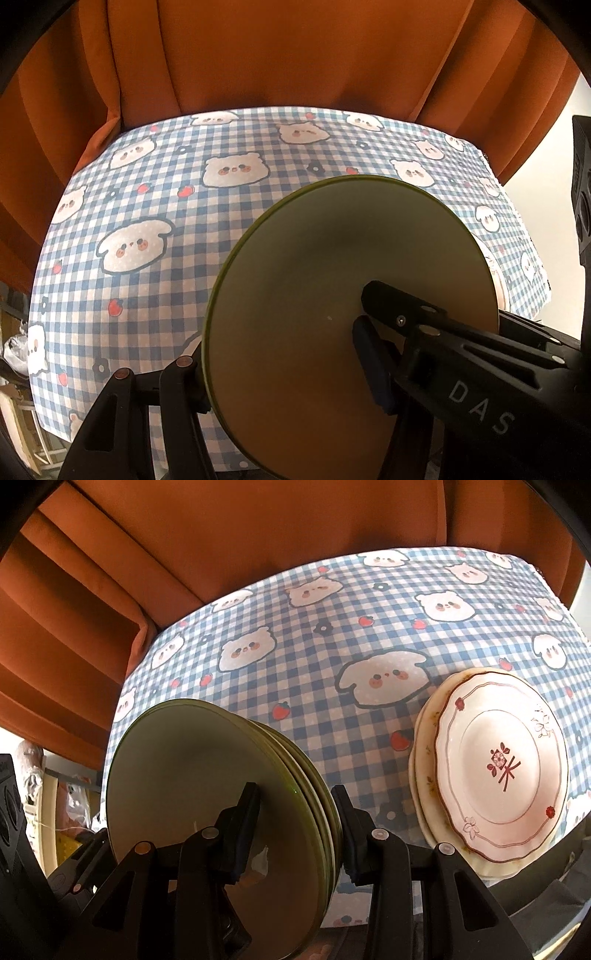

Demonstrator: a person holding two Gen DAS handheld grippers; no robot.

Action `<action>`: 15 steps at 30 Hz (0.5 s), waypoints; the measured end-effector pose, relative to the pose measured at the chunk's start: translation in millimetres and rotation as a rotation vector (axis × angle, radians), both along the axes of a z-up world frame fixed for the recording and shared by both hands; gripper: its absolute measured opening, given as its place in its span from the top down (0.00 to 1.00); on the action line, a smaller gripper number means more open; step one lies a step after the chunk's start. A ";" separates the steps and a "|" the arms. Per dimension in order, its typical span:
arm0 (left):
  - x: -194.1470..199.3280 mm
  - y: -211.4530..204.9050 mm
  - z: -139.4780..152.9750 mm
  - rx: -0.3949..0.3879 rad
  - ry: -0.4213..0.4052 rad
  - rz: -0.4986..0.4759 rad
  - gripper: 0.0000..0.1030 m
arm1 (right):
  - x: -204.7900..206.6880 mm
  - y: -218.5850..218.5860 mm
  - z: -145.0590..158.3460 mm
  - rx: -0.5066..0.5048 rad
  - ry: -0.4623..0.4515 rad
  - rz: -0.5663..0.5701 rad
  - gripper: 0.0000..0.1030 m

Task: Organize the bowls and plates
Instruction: 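Lower the nested bowls onto the red-rim plate stack with both tools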

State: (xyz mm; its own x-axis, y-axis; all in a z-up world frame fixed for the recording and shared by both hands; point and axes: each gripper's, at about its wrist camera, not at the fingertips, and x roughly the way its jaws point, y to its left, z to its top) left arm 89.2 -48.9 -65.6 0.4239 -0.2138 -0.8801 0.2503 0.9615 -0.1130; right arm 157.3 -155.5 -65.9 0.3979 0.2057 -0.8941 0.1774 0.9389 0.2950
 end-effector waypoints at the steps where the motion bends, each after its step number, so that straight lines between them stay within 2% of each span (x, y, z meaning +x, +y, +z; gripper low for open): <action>1: -0.6 -2.6 0.1 0.003 -0.006 0.002 0.40 | -1.0 -2.1 0.4 0.002 -0.007 0.002 0.58; 15: -7.1 -63.5 12.2 0.012 -0.050 0.047 0.40 | -4.3 -65.0 16.0 0.008 -0.061 0.060 0.58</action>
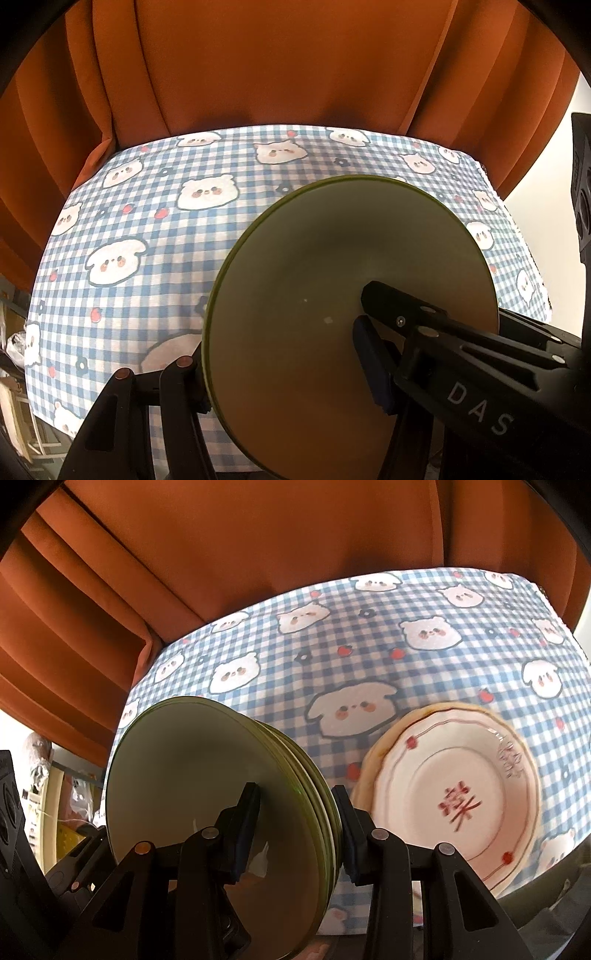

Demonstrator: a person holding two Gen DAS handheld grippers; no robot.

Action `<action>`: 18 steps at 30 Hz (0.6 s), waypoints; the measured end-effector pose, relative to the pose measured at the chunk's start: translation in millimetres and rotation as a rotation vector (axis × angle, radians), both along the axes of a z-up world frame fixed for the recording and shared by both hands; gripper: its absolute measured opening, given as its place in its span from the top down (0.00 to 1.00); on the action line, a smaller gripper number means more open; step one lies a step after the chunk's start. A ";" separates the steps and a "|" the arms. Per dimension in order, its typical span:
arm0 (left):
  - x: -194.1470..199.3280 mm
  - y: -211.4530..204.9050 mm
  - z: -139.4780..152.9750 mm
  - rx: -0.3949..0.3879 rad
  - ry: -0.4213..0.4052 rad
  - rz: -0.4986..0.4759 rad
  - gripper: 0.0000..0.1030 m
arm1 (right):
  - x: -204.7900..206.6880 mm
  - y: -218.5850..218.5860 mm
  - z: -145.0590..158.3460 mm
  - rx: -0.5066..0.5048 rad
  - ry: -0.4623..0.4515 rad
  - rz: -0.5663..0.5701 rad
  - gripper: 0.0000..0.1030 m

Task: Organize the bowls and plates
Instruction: 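Lower the nested bowls onto the red-rim plate stack with both tools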

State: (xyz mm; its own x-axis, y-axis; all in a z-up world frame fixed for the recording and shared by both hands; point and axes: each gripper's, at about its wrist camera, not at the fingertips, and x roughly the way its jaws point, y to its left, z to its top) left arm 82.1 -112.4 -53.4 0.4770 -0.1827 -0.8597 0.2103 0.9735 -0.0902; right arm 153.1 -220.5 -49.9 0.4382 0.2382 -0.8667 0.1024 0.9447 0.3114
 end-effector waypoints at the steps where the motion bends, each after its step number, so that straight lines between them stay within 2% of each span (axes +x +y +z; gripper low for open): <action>1: 0.0 -5.3 0.5 -0.001 -0.001 0.003 0.40 | -0.4 -4.8 0.6 0.000 0.000 0.004 0.58; 18: -5.5 -81.1 -4.4 -0.027 -0.005 0.007 0.40 | -9.8 -81.5 5.4 -0.013 -0.001 0.023 0.59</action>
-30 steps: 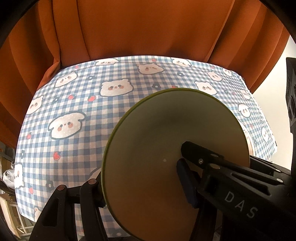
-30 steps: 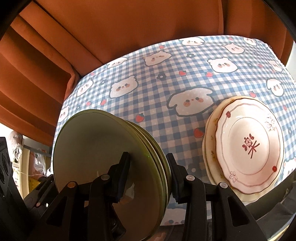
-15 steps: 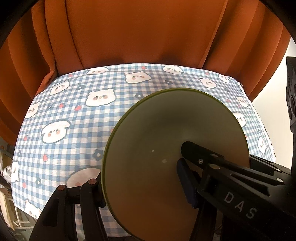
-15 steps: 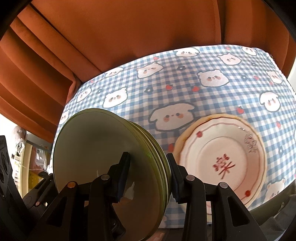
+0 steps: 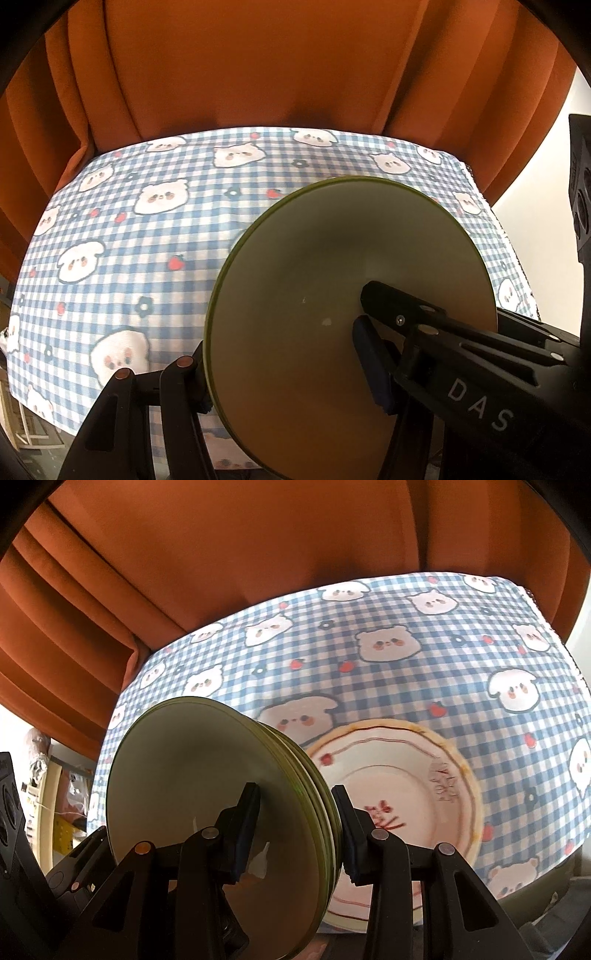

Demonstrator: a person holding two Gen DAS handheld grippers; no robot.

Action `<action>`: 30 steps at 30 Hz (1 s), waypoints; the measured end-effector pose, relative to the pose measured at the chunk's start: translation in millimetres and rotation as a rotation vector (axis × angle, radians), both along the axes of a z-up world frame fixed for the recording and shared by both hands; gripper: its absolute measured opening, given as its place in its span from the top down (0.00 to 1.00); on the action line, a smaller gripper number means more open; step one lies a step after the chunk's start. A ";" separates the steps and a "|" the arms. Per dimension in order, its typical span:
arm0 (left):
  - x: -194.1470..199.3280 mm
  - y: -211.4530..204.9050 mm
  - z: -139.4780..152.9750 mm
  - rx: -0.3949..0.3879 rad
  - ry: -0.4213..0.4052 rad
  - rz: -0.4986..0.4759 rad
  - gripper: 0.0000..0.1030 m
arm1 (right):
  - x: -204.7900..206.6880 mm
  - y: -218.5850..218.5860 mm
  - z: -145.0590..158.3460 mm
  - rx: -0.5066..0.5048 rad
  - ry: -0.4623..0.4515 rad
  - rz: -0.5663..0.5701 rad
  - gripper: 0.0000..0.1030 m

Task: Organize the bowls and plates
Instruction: 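Lower the nested bowls onto the red-rim plate stack with both tools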

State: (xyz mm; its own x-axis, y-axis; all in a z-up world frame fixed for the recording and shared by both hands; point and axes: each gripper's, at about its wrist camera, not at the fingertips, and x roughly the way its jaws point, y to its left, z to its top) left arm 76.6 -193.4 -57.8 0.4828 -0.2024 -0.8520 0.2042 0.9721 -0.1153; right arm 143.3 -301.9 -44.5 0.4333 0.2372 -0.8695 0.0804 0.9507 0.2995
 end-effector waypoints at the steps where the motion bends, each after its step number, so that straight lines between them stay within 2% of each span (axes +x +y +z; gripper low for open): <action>1: -0.9 -4.4 -0.7 -0.002 0.001 -0.001 0.40 | -1.5 -4.5 -0.4 -0.002 0.001 -0.002 0.59; 13: -5.5 -44.9 -22.1 -0.008 0.045 0.000 0.40 | -10.9 -53.5 -16.6 -0.011 0.029 -0.009 0.59; 30: 15.4 -59.6 -52.1 -0.009 0.156 -0.032 0.40 | 1.1 -70.3 -49.1 -0.018 0.138 -0.032 0.59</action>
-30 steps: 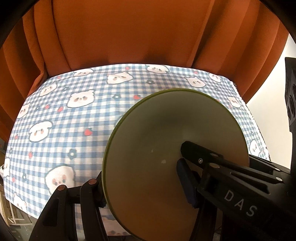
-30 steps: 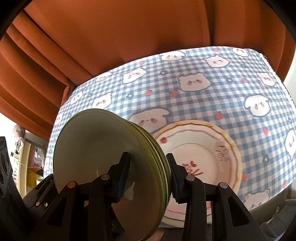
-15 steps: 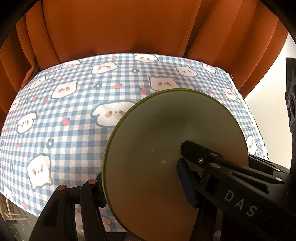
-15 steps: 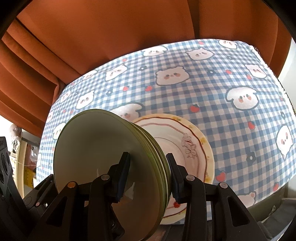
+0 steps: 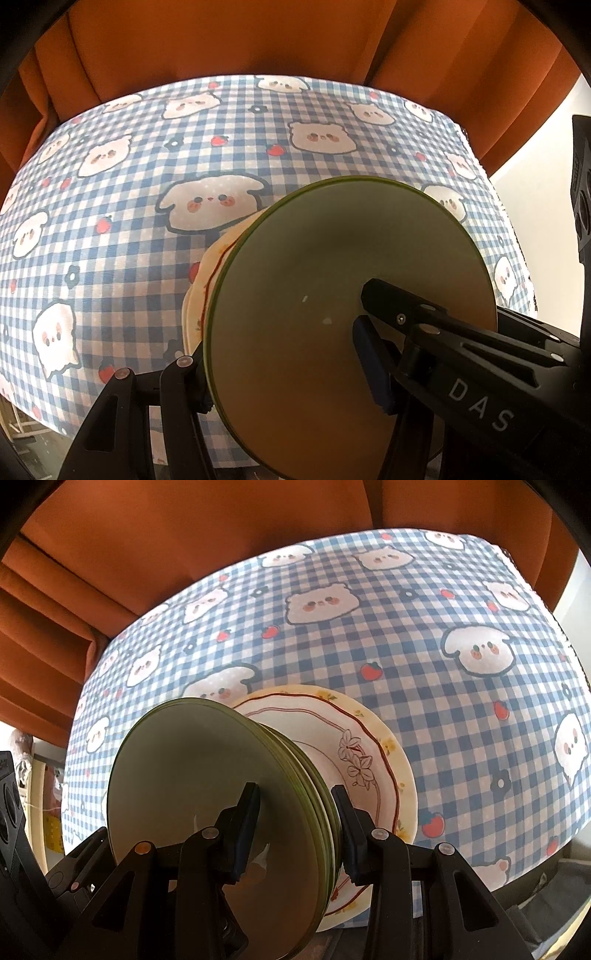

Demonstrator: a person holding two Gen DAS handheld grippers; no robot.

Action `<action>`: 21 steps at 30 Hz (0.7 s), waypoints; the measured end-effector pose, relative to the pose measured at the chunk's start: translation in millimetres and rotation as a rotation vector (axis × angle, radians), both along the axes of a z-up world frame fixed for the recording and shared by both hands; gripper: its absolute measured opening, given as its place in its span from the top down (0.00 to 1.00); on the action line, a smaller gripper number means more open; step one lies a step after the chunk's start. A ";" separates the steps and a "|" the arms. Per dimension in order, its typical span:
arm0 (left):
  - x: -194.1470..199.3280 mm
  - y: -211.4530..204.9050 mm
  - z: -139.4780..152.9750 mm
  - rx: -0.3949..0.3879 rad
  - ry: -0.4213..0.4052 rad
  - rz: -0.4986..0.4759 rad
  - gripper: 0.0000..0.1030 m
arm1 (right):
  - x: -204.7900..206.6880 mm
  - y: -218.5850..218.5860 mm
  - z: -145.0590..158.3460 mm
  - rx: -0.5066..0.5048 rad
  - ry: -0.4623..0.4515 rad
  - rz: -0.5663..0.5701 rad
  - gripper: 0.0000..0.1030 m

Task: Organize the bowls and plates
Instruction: 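Lower the nested bowls onto the red-rim plate stack with both tools, then open both tools to release the bowls on the plates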

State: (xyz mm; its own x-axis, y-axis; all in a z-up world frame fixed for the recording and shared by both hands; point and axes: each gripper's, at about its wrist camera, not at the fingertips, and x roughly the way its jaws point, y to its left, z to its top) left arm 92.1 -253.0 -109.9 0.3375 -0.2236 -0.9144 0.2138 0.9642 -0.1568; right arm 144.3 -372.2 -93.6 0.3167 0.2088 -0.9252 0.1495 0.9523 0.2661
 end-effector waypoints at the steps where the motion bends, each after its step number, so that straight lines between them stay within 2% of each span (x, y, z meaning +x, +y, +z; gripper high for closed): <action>1: 0.8 -1.3 0.3 0.004 -0.003 -0.004 0.40 | 1.2 -1.1 -1.6 -0.001 0.006 -0.003 0.59; 10: 5.5 -15.6 -2.1 0.061 -0.023 -0.008 0.40 | 8.1 -10.8 -7.0 0.009 0.006 0.001 0.59; 21: -9.0 -18.0 -2.8 0.118 -0.027 0.088 0.36 | 2.5 -14.6 -7.2 0.040 -0.023 0.110 0.59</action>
